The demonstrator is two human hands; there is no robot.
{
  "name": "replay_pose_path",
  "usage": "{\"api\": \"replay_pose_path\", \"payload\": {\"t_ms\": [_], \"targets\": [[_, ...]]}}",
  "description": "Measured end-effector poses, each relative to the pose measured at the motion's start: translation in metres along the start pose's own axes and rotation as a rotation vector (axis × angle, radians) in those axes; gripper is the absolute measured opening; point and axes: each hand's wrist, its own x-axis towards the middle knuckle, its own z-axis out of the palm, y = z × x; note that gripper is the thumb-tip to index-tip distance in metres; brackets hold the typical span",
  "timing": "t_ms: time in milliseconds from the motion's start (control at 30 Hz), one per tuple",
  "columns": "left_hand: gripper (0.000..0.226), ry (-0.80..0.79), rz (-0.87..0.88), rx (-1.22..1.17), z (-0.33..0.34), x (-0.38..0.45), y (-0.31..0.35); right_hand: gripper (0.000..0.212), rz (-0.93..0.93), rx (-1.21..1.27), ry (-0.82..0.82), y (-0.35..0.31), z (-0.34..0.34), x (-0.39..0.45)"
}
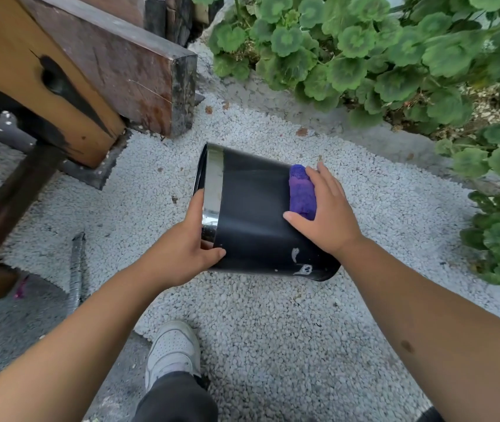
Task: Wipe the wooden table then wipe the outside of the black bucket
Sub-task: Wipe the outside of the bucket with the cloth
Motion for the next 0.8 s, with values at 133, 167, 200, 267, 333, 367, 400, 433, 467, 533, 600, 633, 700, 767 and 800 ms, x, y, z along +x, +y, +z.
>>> {"api": "replay_pose_path", "payload": {"t_ms": [133,167,200,267,333,367,400,433,467,533,600,633,700,767,800], "targets": [[0.102,0.022,0.011,0.01,0.003,-0.001,0.006,0.07,-0.007,0.014,0.087,0.004,0.0,-0.001],[0.1,0.035,0.029,-0.017,0.004,0.0,0.007,0.066,0.017,0.021,0.125,0.003,-0.002,0.002],[0.098,0.046,0.048,-0.038,0.005,0.001,0.008,0.064,0.047,0.034,0.146,0.001,-0.006,0.006],[0.094,0.06,0.076,-0.065,0.006,0.002,0.01,0.061,0.177,0.152,0.187,-0.003,-0.016,0.013],[0.089,0.082,0.071,-0.094,0.006,0.003,0.01,0.055,0.358,0.433,0.307,-0.011,-0.032,0.023],[0.085,0.102,0.058,-0.102,0.006,0.004,0.01,0.049,0.415,0.582,0.379,-0.016,-0.041,0.028],[0.08,0.126,0.042,-0.103,0.006,0.005,0.009,0.041,0.446,0.716,0.428,-0.022,-0.049,0.034],[0.076,0.152,0.027,-0.102,0.006,0.007,0.009,0.035,0.453,0.855,0.432,-0.027,-0.055,0.04],[0.071,0.175,0.017,-0.106,0.005,0.008,0.009,0.032,0.441,1.01,0.39,-0.033,-0.059,0.046],[0.064,0.208,0.015,-0.119,0.004,0.012,0.009,0.03,0.385,1.294,0.214,-0.049,-0.064,0.051],[0.059,0.235,0.026,-0.133,0.001,0.016,0.013,0.033,0.32,1.393,-0.025,-0.068,-0.063,0.051],[0.056,0.245,0.035,-0.151,-0.001,0.019,0.015,0.037,0.306,1.383,-0.146,-0.076,-0.061,0.05],[0.054,0.265,0.06,-0.193,-0.004,0.022,0.021,0.045,0.355,1.232,-0.327,-0.084,-0.057,0.05],[0.055,0.271,0.075,-0.208,-0.003,0.022,0.028,0.041,0.355,0.89,-0.377,-0.085,-0.056,0.052],[0.056,0.265,0.075,-0.22,-0.001,0.021,0.029,0.037,0.313,0.686,-0.338,-0.081,-0.055,0.054]]}}
